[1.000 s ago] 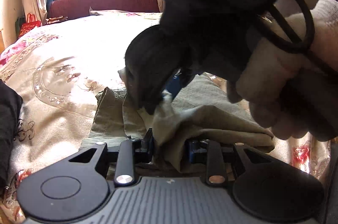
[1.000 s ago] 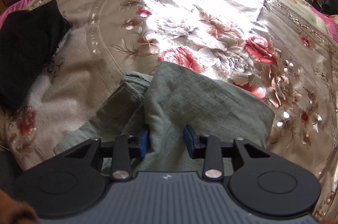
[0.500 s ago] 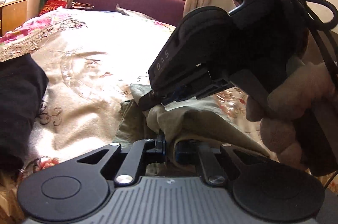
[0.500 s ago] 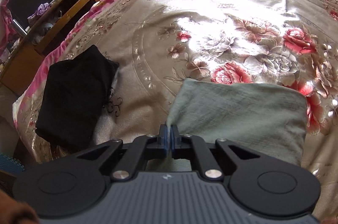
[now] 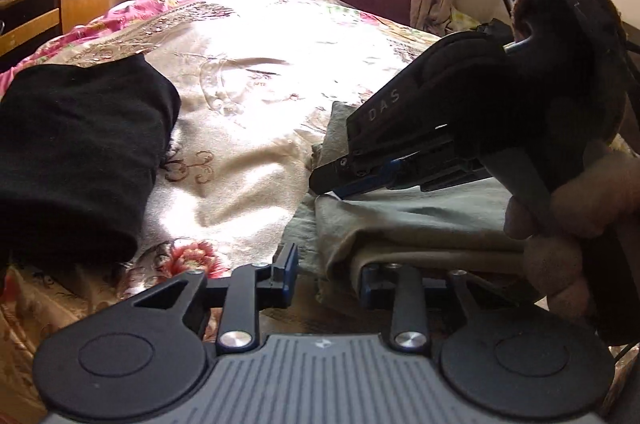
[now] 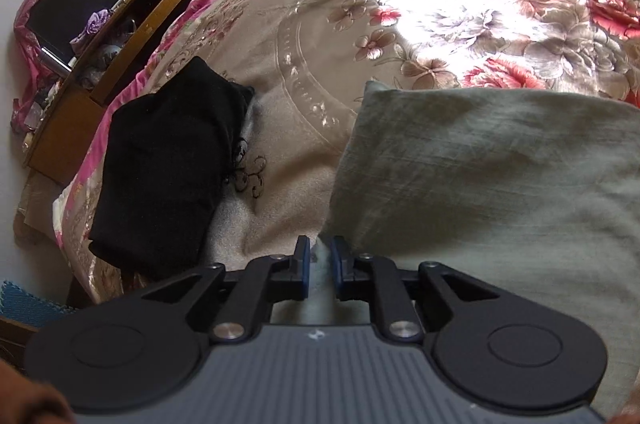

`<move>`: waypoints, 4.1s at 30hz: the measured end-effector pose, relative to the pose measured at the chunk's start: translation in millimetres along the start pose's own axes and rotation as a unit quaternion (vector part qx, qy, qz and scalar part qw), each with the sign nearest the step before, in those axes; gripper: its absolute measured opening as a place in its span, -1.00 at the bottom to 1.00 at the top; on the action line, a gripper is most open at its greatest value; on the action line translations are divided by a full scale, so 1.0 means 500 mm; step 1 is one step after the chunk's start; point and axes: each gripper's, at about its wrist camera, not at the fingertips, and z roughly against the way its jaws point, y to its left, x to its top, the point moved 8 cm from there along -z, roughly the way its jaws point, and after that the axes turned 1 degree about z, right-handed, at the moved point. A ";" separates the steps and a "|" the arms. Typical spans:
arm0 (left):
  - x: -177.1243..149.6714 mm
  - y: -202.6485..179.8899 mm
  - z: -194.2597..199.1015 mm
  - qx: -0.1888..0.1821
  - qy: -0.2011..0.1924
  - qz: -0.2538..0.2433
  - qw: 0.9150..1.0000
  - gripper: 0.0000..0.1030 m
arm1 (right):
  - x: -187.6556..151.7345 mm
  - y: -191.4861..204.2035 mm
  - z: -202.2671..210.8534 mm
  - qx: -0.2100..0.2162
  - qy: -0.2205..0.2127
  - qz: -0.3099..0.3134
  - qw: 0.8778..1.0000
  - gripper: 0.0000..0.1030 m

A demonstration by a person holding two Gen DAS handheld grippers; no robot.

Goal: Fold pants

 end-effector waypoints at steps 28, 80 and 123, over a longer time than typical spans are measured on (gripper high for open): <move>0.020 0.036 -0.033 0.109 -0.002 -0.210 0.972 0.15 | -0.094 -0.199 0.243 -0.040 -0.145 -0.072 0.986 0.14; 0.043 -0.008 -0.060 0.059 -0.002 -0.277 0.959 0.64 | -0.102 -0.115 0.200 -0.072 -0.095 0.114 0.986 -0.11; 0.024 -0.043 -0.091 0.078 0.027 -0.233 0.969 0.80 | -0.063 -0.128 0.137 -0.114 -0.068 0.087 0.987 0.10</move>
